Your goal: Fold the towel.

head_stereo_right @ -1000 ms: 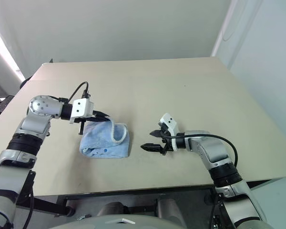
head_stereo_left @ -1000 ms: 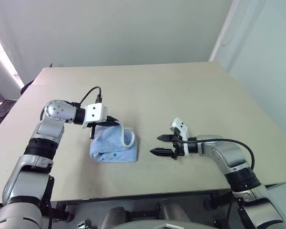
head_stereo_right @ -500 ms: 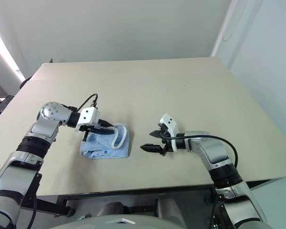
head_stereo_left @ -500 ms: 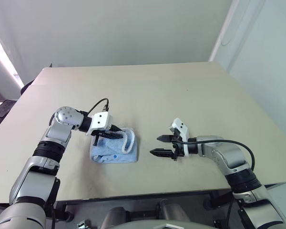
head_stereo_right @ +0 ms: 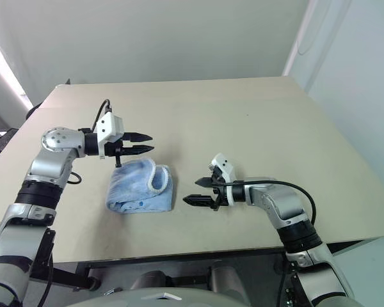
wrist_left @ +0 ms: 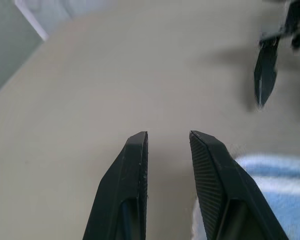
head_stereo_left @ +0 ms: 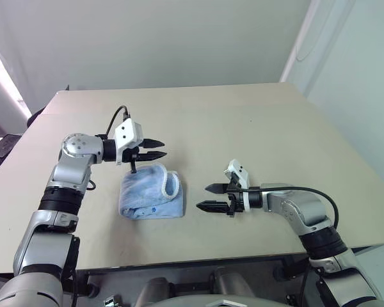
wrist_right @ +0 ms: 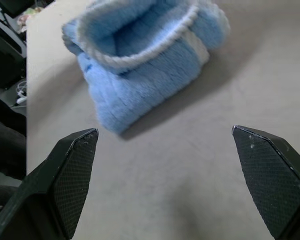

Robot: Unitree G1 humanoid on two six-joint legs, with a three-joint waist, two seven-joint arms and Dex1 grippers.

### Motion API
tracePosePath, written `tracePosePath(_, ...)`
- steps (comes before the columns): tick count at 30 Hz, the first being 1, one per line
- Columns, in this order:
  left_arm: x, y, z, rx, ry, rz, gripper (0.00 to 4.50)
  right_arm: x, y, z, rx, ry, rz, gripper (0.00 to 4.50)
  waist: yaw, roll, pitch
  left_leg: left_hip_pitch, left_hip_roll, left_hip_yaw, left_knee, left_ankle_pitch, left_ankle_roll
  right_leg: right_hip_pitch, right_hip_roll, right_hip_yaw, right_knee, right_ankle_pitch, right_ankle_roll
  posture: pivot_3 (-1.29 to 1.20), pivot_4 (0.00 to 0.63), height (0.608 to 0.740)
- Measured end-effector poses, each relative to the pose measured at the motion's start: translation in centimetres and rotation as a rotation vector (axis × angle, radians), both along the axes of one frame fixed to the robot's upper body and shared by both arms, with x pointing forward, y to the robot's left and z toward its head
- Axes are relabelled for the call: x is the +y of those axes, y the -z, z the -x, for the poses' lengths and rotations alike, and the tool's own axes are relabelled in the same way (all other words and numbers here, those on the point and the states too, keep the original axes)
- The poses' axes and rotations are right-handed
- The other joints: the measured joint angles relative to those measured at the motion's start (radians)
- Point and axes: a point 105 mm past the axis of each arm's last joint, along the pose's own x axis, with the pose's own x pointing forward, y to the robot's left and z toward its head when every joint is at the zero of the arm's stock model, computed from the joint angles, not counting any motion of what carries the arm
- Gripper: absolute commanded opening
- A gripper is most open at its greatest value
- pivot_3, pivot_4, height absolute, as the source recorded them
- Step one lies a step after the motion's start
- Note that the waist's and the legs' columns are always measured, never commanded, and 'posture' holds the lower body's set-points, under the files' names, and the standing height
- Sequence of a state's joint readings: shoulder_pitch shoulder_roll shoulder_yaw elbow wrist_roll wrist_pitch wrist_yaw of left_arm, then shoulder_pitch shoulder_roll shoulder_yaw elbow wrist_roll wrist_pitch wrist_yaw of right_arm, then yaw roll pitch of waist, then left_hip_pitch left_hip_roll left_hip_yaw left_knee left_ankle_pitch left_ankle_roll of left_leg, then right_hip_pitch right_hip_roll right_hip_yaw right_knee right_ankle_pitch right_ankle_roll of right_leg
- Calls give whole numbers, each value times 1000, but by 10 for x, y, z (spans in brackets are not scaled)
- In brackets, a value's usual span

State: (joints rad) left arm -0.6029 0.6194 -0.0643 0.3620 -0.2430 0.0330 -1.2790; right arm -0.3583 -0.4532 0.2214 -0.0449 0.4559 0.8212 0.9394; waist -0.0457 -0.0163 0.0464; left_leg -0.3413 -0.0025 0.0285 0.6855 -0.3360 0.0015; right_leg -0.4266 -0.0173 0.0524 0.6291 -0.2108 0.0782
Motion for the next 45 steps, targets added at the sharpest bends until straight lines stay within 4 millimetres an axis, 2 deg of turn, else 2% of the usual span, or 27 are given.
tracePosePath(3, 0, 11, 9, 108, -22, 77, 1383, 0, 2, 2, 13, 3, -1, 4500, 4, 0, 0, 0, 0, 0, 0, 0, 0, 0, 0, 0, 1, 0, 0, 0, 0, 740)
tracePosePath(7, -1, 10, 26, 192, 1, 135, 1383, 3, 1, 2, 19, 0, -23, 4500, 1, -1, 0, 1, 0, 0, 0, 0, 0, 1, 0, 0, 0, 0, 0, 0, 0, 740)
tracePosePath(11, -5, 35, 30, 255, -38, 176, 1383, 0, -2, -1, 6, 22, -24, 4500, 4, -1, -1, 2, 0, 0, 0, 0, 0, 1, 0, 0, 1, 0, 0, 0, 0, 740)
tracePosePath(17, -18, 99, 41, 336, -65, 99, 1383, -2, -6, -5, -8, 41, -38, 4500, 4, -1, -1, 2, 0, 0, 0, 0, 0, 2, 0, 0, 0, 0, 0, 0, 0, 740)
tracePosePath(22, -26, 108, 37, 301, -75, 112, 1383, -1, -8, -5, -11, 36, -46, 4500, 9, 0, -3, 3, -1, 0, 0, 0, 0, 4, -1, 0, 0, 0, 0, 0, 0, 740)
tracePosePath(27, -30, 104, 38, 303, -68, 131, 1383, 2, -12, 0, 41, 0, -93, 4500, 10, 0, -4, 3, -1, 0, 1, 0, 0, 4, -1, 0, 0, 0, 0, 0, 0, 740)
tracePosePath(31, -24, 88, 44, 304, -46, 148, 1383, 9, -17, 0, 166, -6, -143, 4500, 1, 0, -4, 2, 0, 0, 0, 0, 0, 2, -1, 0, 0, 0, 0, 0, 0, 740)
tracePosePath(33, -18, 71, 46, 293, -44, 175, 1383, 11, -17, -4, 269, 16, -155, 4500, -3, -1, -3, 2, 1, 0, 0, 0, 0, 2, 0, 0, 0, 0, -1, 0, 0, 740)
tracePosePath(38, 12, 11, 53, 196, -93, 252, 1383, 27, -4, 0, 538, 31, -169, 4500, -2, 0, -3, 2, 2, -1, -1, 0, 0, 0, 0, 0, 1, 0, -2, 0, 0, 740)
tracePosePath(40, 23, -1, 61, 181, -123, 261, 1383, 39, -1, 0, 616, 33, -177, 4500, -5, 0, -3, 2, 2, 0, -1, 0, 0, 0, 0, 0, 1, 0, -2, 0, 0, 740)
tracePosePath(42, 34, -2, 69, 184, -161, 247, 1383, 49, 1, 0, 664, 31, -180, 4500, -8, 0, -3, 2, 2, 0, -1, 0, 0, 0, 0, 0, 0, 0, -2, 0, 0, 740)
tracePosePath(45, 48, 11, 83, 232, -225, 229, 1383, 61, 2, -2, 684, 33, -193, 4500, -16, 0, -3, 1, 2, 0, -1, 0, 0, 0, -1, -1, 0, 0, -2, 0, 0, 740)
